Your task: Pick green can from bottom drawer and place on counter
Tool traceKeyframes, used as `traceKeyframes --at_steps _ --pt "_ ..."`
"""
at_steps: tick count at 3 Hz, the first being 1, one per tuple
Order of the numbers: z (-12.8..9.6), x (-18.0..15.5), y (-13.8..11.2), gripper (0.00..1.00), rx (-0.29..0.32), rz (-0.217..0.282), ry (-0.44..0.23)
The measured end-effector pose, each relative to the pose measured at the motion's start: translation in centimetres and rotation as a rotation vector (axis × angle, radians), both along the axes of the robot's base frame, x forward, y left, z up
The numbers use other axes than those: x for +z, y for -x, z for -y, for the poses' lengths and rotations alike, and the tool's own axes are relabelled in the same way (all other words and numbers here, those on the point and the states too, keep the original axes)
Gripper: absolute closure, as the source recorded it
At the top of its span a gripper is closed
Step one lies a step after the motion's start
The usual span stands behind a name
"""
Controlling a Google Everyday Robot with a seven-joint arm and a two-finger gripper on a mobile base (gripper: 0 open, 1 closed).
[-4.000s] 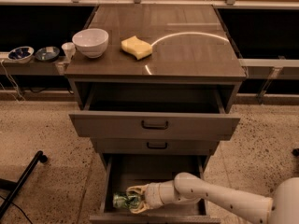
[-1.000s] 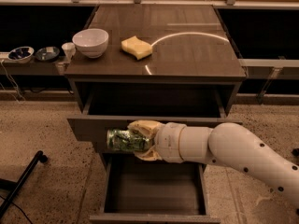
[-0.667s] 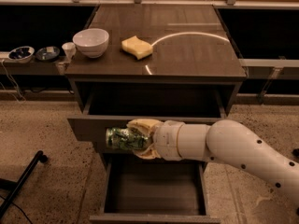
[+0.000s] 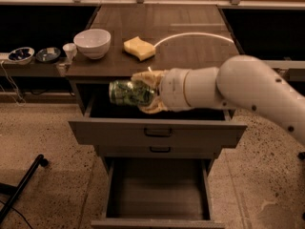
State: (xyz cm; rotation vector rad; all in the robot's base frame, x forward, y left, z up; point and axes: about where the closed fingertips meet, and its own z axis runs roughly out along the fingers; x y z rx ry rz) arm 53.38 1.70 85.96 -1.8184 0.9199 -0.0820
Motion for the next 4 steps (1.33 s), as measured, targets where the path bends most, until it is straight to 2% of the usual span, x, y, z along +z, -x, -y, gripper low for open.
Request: traceKeyframes --at_steps 1,2,3,4 --pt "2.0 5.8 -5.4 1.0 -0.102 0.008 -0.019" --pt "6.0 7.0 -9.8 1.0 -0.258 -0.063 -0.061" --pt "9.3 7.0 -11.4 1.0 -0.389 -0.133 -0.117" --pt "9.3 7.0 -11.4 1.0 -0.389 -0.133 -0.117"
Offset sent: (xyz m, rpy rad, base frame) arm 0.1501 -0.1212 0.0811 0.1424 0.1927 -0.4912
